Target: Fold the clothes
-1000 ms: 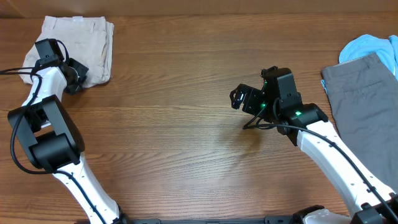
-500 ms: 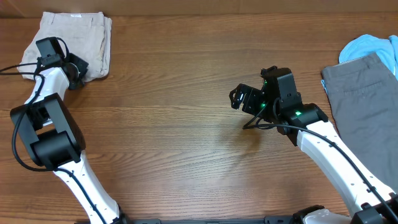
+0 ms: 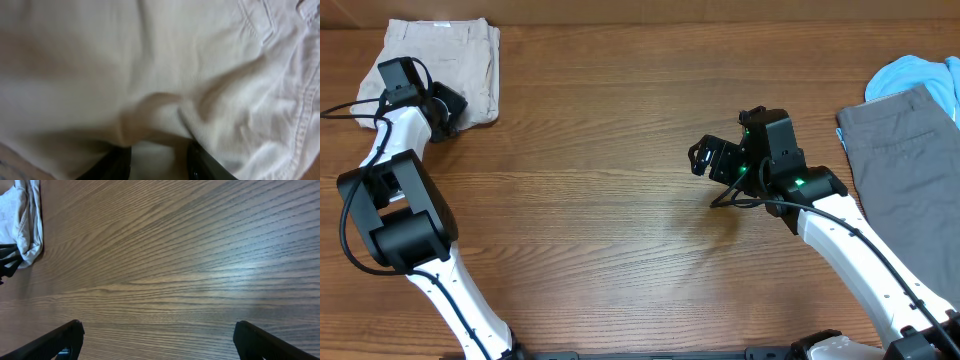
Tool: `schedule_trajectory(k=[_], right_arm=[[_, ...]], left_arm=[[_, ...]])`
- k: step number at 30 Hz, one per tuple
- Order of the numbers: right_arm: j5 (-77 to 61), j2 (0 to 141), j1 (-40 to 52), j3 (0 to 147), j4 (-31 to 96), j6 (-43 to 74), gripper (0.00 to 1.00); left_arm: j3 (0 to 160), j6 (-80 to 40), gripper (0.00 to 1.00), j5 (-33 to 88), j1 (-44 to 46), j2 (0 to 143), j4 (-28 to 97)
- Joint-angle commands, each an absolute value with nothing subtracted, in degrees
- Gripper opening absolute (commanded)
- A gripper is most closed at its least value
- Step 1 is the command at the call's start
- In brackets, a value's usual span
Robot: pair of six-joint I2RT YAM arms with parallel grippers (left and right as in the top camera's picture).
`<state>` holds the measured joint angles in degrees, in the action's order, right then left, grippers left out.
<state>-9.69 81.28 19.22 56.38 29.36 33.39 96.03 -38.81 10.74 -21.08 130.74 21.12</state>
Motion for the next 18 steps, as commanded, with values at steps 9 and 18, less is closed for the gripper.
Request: schedule_trajectory(k=[9,18], right_arm=[[-10.81,81.41,19.57,56.21,29.89,33.04,1.0],[-12.99,74.35,19.55,56.29,36.58,33.43,1.0]], left_arm=[[97.32,-38.52,0.59,11.46,-20.6,114.65,30.46],[97.3,-37.15,0.59,11.73,-20.62,97.32,53.56]])
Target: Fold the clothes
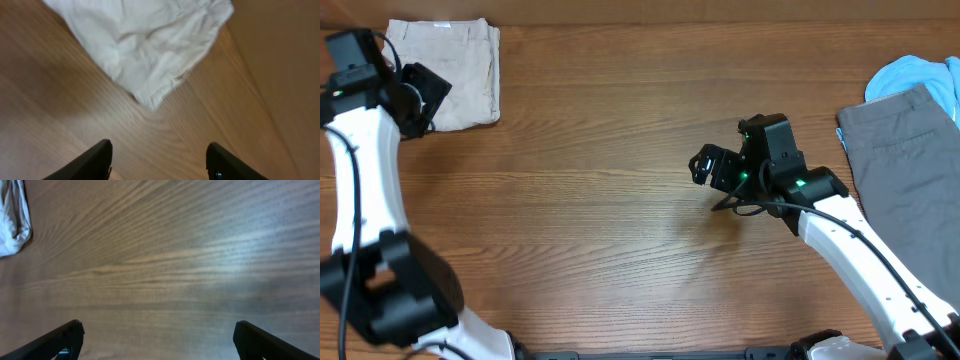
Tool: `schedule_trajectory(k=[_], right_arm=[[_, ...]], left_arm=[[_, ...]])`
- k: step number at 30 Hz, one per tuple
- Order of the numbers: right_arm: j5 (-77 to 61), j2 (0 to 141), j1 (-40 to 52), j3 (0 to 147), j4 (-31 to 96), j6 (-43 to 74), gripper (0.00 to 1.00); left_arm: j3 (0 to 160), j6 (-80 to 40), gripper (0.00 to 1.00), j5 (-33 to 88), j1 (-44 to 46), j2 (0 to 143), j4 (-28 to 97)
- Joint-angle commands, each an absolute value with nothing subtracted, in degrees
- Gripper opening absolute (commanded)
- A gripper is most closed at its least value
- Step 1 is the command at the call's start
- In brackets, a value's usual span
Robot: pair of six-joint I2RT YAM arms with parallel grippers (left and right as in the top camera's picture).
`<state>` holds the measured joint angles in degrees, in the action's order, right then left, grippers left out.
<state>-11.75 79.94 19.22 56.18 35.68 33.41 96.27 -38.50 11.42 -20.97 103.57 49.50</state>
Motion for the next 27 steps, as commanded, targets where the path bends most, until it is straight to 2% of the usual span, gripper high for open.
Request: schedule_trajectory(k=[1,3,11,20,27], right_arm=[[-13.13,72.27,19.57,56.29,37.43,33.47,1.0],[-13.17,66.96,19.57,56.29,39.46,34.33,1.0],[-12.93,45.39,19.57,56.27,47.42,39.35,1.0],[-5.76,29.47,19.62,55.92,66.5,46.57,1.0],[-3.81,18.81,19.59,52.58,69.34,46.59,0.98]], left_arm=[[97.3,-36.21,0.56,12.08,-20.62,95.46,55.59],[97.3,-32.21,0.55,14.48,-20.6,91.31,58.83],[97.23,-17.91,0.59,33.5,-20.6,74.43,67.46],[92.97,-8.62,0.67,43.75,-20.58,56.97,77.58],[77.56,-3.77,0.67,46.59,-20.6,43.72,80.79]])
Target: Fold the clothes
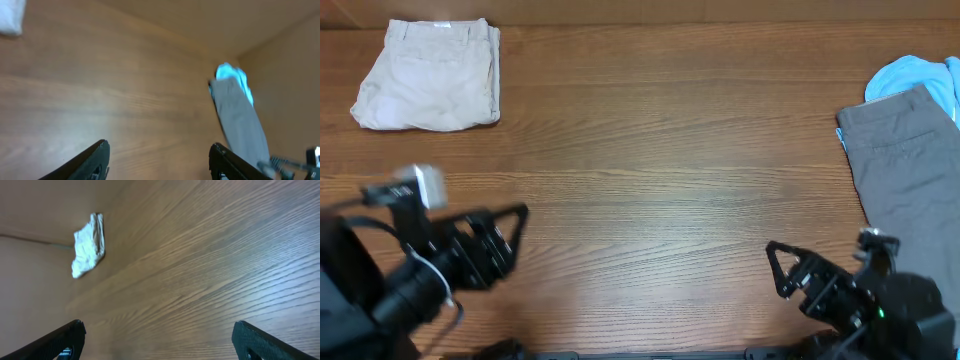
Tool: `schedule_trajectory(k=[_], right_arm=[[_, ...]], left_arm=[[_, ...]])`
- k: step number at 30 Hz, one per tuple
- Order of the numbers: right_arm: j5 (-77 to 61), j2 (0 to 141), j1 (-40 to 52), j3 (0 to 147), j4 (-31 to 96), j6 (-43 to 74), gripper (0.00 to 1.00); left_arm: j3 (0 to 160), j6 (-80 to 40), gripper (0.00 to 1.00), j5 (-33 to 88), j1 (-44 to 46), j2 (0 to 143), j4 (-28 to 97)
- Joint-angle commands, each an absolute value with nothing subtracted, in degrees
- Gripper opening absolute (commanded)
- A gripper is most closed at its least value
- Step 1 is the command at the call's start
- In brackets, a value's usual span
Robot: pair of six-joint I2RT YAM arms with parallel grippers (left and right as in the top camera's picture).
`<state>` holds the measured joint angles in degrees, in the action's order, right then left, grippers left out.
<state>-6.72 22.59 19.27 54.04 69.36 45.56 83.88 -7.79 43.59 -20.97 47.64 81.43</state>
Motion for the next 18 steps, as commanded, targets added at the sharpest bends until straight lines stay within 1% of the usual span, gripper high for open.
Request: schedule_trajectory(k=[1,3,4,5,6,11,18], right_arm=[[-2.87,17.67,19.59,51.99,69.36,46.57,0.98],[-0.86,15.97,19.55,50.72,69.32,46.57,1.0],[-0.03,15.86,19.53,50.41,69.3,46.57,1.0],[0.27,15.88,19.55,50.22,69.04,46.54,1.0],[0.47,15.88,19.55,50.04,68.6,46.54,1.0],[3.79,15.9,19.53,49.87,65.65,46.52,1.0],[3.92,15.9,19.55,49.87,66.11,46.54,1.0]], left_arm=[[74.72,-3.79,0.67,46.57,-20.6,41.74,79.59],[69.63,-3.92,0.68,46.57,-20.6,38.41,76.75],[67.18,-4.54,0.74,46.57,-20.6,36.99,75.48],[65.23,-5.52,0.9,46.57,-20.6,36.01,74.59],[63.81,-6.33,1.0,46.52,-20.6,35.46,74.11],[58.76,-6.66,1.0,44.45,-20.6,35.55,73.87],[56.97,-6.63,1.0,39.33,-20.6,35.57,73.82]])
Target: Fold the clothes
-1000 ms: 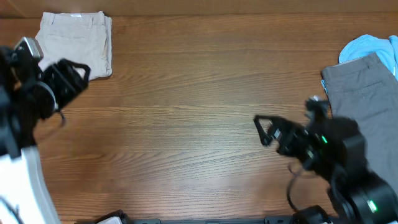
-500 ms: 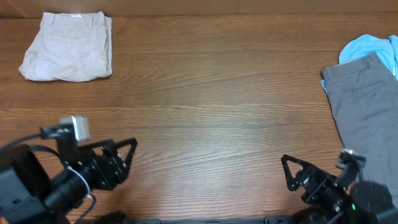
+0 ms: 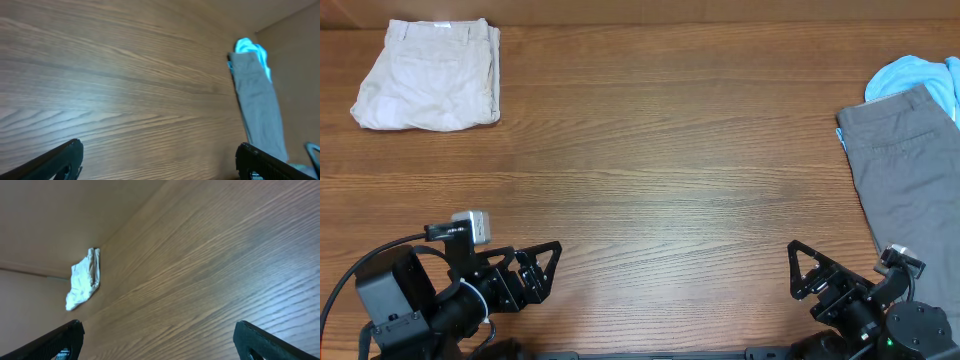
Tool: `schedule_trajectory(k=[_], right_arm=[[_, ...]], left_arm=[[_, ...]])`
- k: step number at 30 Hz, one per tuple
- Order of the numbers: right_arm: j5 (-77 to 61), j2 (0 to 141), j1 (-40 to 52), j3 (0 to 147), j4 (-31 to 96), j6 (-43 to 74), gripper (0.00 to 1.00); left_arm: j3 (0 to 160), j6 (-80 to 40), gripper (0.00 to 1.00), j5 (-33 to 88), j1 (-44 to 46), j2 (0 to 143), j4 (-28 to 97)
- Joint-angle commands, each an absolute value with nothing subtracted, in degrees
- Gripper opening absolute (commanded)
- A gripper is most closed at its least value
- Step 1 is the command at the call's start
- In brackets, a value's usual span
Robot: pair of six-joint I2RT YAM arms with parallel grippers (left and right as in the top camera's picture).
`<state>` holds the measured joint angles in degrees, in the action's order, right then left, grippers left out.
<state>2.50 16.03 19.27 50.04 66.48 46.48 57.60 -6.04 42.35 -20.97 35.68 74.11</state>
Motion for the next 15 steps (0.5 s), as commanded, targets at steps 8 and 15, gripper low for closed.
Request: schedule_trajectory(k=[8,15], right_arm=[[3.97,15.9,19.55,49.87,67.44,46.52,1.0],[3.97,15.9,19.55,49.87,67.88,46.52,1.0]], left_arm=[[56.97,-6.63,1.0,31.53,-20.6,35.57,73.87],[56.97,-6.63,1.0,25.3,-20.6,35.57,73.87]])
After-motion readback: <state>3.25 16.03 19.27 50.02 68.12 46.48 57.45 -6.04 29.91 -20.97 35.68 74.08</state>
